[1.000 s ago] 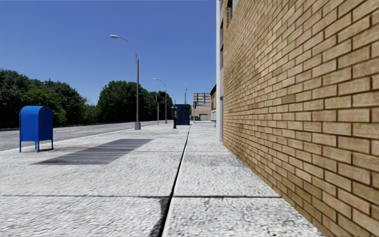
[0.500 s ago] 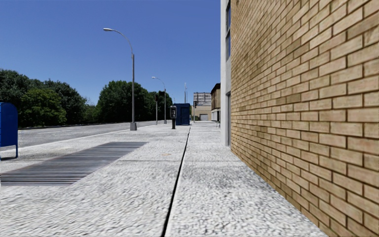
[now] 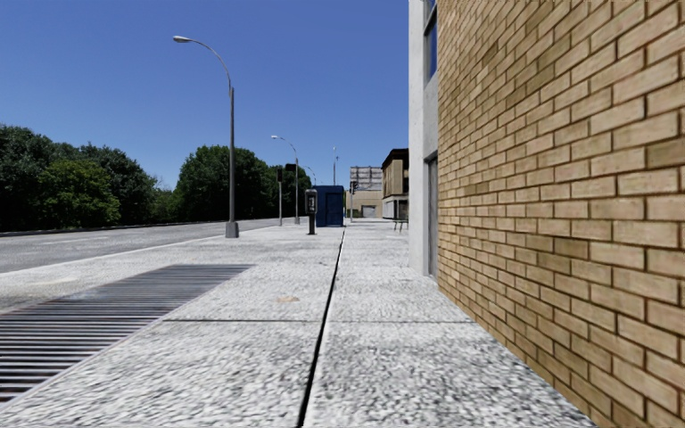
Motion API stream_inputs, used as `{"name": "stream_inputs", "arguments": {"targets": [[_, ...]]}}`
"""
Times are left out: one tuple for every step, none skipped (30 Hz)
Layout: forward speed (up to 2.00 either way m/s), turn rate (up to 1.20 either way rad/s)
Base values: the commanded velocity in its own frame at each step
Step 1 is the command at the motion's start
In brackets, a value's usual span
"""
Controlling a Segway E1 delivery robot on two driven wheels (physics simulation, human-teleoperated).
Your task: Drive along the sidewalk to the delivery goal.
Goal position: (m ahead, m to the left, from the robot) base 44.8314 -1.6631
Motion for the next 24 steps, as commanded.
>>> {"name": "stream_inputs", "arguments": {"targets": [[2.0, 0.0], [2.0, 0.0], [2.0, 0.0], [2.0, 0.0], [2.0, 0.0], [2.0, 0.0], [2.0, 0.0], [2.0, 0.0], [2.0, 0.0], [2.0, 0.0], [2.0, 0.0], [2.0, 0.0], [2.0, 0.0], [2.0, 0.0], [2.0, 0.0], [2.0, 0.0], [2.0, 0.0], [2.0, 0.0], [2.0, 0.0], [2.0, 0.0], [2.0, 0.0], [2.0, 0.0], [2.0, 0.0], [2.0, 0.0]]}}
